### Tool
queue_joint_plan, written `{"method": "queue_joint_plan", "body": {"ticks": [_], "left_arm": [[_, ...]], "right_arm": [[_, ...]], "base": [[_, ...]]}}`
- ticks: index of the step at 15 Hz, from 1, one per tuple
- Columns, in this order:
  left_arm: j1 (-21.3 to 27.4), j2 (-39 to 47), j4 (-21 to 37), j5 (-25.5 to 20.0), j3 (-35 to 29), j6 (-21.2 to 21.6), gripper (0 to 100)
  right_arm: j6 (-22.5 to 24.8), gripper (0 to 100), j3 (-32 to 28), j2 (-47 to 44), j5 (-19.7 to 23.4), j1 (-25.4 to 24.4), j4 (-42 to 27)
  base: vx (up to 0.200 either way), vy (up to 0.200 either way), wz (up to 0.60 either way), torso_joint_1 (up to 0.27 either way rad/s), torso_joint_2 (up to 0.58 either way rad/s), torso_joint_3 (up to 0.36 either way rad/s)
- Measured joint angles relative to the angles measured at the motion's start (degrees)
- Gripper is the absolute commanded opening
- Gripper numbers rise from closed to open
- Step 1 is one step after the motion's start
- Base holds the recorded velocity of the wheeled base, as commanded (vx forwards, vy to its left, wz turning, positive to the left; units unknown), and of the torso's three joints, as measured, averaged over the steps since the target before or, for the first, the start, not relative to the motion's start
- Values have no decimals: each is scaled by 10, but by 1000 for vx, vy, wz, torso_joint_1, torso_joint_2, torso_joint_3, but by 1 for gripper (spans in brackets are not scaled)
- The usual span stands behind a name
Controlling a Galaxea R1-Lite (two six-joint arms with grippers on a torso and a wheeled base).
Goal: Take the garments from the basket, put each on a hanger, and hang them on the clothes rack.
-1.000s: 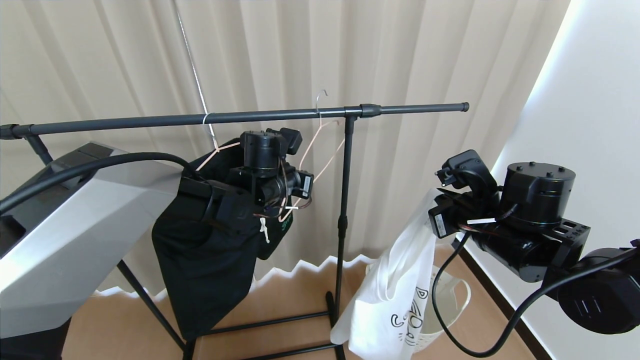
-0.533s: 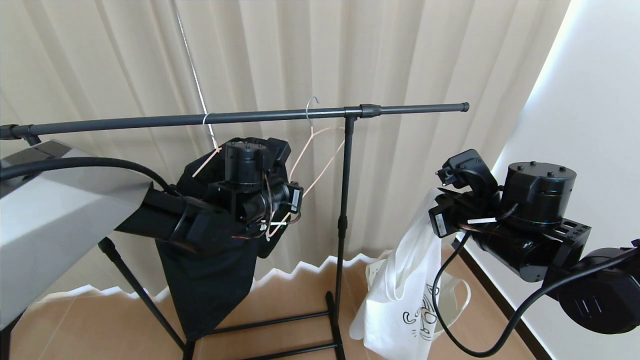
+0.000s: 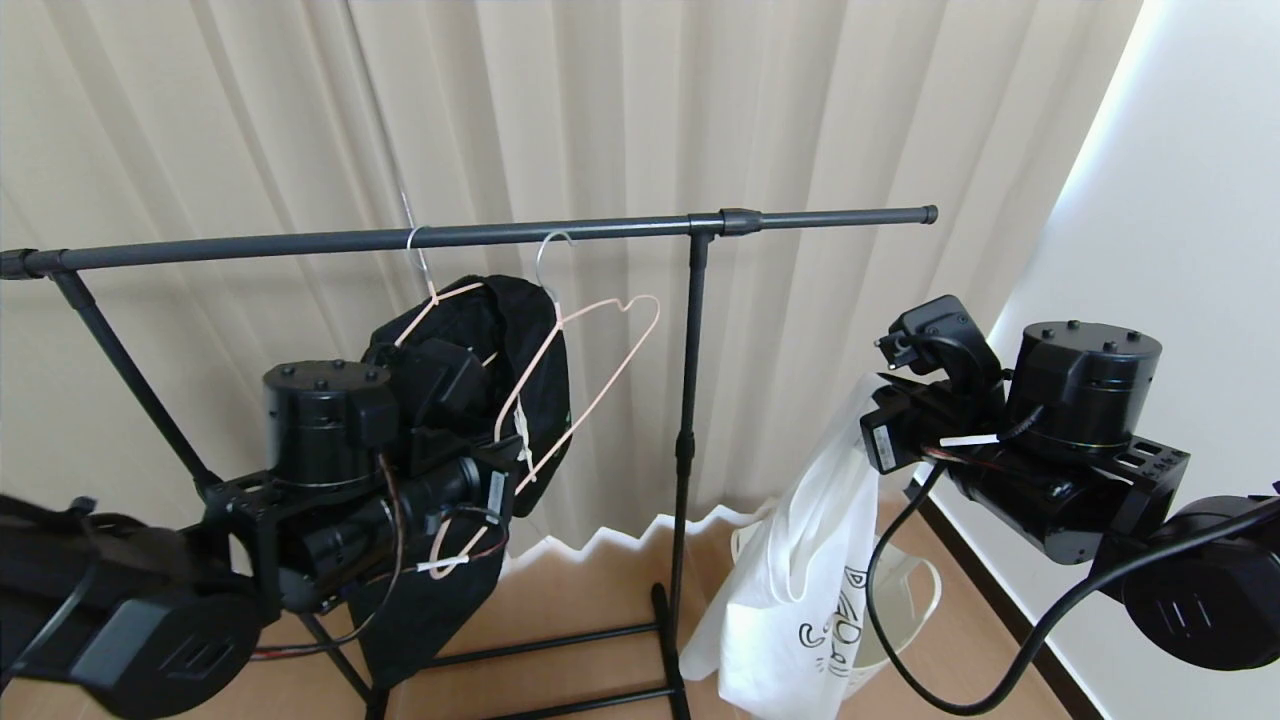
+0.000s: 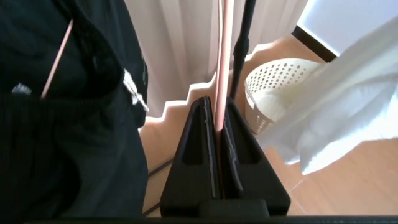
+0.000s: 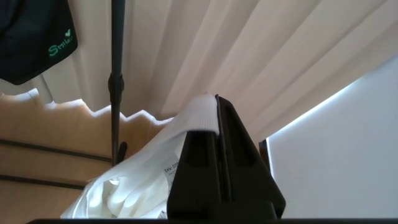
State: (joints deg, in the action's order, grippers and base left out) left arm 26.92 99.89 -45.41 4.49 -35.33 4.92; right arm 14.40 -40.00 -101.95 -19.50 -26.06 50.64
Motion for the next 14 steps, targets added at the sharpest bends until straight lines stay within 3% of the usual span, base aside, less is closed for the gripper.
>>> {"method": "queue_joint_plan", "body": {"ticks": [3,6,9,11,14], "left_arm": [[1,-58,-21,-28,71,2,0],[-3,-99,-21,-122,111,14,0],[-14,-113,-22,-177,126,60,0],[-27,-103,-22,-233,123,113,0],[-24,-77,-24,-247,120,147,0]], "right_arm": [[0,0,0,0,0,0,0],[0,0,-1,-1,-1,0,0],[3,0,-5,-2,-8,1,-1],[17,0,-9,0,-32,8,0],[29,0,-25,-3,-87,19,2]], "base": [[0,0,0,0,0,0],[0,0,0,0,0,0],[0,0,0,0,0,0],[0,0,0,0,0,0],[0,0,0,0,0,0]]}}
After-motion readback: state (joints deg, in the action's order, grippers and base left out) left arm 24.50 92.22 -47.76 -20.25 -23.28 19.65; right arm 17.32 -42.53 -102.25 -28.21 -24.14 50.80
